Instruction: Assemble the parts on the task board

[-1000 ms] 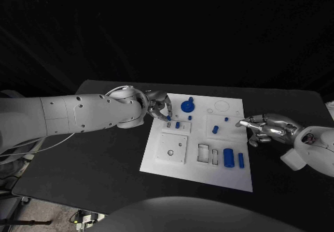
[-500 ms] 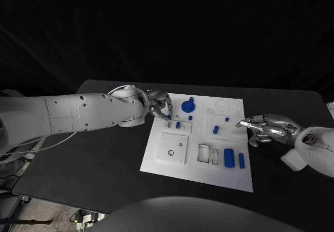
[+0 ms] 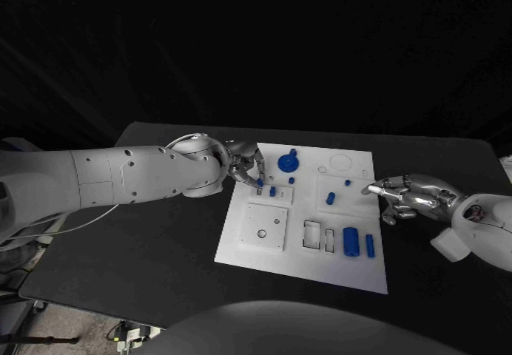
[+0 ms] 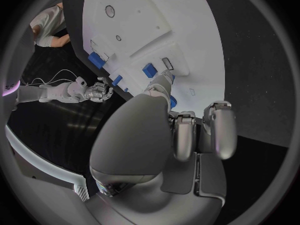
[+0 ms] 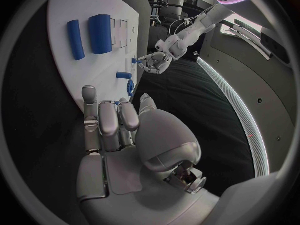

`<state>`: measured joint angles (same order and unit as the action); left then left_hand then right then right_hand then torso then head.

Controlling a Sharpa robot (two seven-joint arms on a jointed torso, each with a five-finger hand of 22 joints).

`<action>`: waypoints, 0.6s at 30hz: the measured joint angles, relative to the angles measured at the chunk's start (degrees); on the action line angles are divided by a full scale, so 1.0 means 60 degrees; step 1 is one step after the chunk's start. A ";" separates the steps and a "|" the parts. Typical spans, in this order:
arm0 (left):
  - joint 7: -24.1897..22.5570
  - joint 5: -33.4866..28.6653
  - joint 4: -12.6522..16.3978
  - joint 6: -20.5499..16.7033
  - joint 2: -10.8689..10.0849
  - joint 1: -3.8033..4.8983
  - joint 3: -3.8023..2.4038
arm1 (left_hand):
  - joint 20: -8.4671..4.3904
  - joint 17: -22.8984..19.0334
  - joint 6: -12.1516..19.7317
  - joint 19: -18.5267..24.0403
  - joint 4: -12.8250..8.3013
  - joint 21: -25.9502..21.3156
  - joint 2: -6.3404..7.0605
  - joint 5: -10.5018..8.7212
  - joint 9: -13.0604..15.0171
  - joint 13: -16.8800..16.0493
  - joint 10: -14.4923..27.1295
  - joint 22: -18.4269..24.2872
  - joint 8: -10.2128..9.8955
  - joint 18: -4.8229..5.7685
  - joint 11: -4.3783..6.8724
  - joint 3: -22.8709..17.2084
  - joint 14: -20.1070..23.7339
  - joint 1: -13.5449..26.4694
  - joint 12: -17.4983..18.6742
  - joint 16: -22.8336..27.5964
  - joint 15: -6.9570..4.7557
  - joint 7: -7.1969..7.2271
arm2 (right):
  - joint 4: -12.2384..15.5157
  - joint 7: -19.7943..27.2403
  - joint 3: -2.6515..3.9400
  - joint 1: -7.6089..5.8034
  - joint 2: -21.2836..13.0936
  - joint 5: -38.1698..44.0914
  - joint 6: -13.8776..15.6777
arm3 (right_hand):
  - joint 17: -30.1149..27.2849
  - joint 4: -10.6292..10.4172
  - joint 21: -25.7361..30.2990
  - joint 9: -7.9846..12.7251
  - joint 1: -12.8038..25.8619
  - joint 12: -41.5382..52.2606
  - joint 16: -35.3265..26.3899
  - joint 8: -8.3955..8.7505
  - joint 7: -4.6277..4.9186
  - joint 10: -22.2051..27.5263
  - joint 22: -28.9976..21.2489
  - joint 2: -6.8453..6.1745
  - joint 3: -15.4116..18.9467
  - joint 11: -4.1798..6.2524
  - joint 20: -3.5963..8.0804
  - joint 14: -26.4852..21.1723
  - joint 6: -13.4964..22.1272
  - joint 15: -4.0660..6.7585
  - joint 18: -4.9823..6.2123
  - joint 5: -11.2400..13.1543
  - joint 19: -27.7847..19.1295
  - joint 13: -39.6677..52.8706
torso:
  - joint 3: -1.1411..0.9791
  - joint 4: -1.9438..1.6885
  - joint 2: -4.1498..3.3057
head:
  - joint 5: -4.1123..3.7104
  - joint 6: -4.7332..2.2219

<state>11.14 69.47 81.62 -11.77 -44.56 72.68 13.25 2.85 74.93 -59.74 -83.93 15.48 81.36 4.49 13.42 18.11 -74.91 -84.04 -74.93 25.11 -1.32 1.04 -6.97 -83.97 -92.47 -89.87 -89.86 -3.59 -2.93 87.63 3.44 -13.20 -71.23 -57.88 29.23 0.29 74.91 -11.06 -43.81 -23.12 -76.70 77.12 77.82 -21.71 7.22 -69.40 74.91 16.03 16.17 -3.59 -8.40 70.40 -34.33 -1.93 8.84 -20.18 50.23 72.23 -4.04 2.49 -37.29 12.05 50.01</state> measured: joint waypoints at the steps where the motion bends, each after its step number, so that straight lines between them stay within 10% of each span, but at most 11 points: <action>1: 0.0000 0.0000 0.0004 0.0000 -0.0002 -0.0008 0.0000 | 0.0000 0.0000 0.0000 0.0000 0.0000 0.0000 0.0000 0.0000 0.0000 0.0000 0.0000 0.0000 -0.0001 0.0000 0.0000 0.0000 0.0000 0.0000 0.0000 0.0000 0.0000 0.0000 | 0.0000 0.0000 0.0000 0.0000 0.0000 0.0000 0.0000 | 0.0000 0.0000 0.0000 0.0000 0.0000 0.0000 0.0000 0.0000 0.0000 0.0000 0.0000 0.0000 0.0000 0.0000 0.0000 0.0000 0.0000 0.0000 0.0000 0.0000 0.0000 0.0000 | 0.0000 0.0000 0.0001 | 0.0000 0.0000; 18: 0.0005 0.0004 0.0034 0.0000 -0.0019 -0.0082 0.0001 | 0.0000 -0.0002 0.0081 0.0000 0.0052 -0.0173 0.0049 -0.0188 -0.0053 0.0000 0.0000 0.0002 -0.0074 0.0001 0.0000 -0.0002 0.0000 -0.0049 0.0000 0.0000 0.0000 -0.0078 | -0.0009 0.0007 0.0000 0.0003 -0.0001 -0.0001 0.0000 | -0.0001 0.0026 0.0000 0.0009 -0.0100 0.0000 0.0000 0.0000 0.0035 0.0000 -0.0001 0.0002 -0.0026 0.0000 -0.0001 0.0000 -0.0035 0.0000 0.0000 -0.0040 0.0000 0.0001 | 0.0001 0.0000 0.0000 | 0.0021 0.0000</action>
<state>11.17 69.49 81.83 -11.77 -44.67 72.19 13.25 2.85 74.92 -59.26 -83.93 15.79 80.32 4.79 12.30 17.79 -74.91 -84.04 -74.92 24.67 -1.32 1.04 -6.98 -83.98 -92.76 -89.87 -89.86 -3.59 -3.40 87.58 3.48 -13.20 -71.21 -57.89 29.22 0.28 74.91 -10.91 -43.81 -23.07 -77.30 77.12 77.82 -21.71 7.43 -69.40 74.91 16.04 16.02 -3.60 -8.40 70.41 -34.53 -1.93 8.84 -20.42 50.23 72.23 -4.04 2.49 -37.29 12.17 50.01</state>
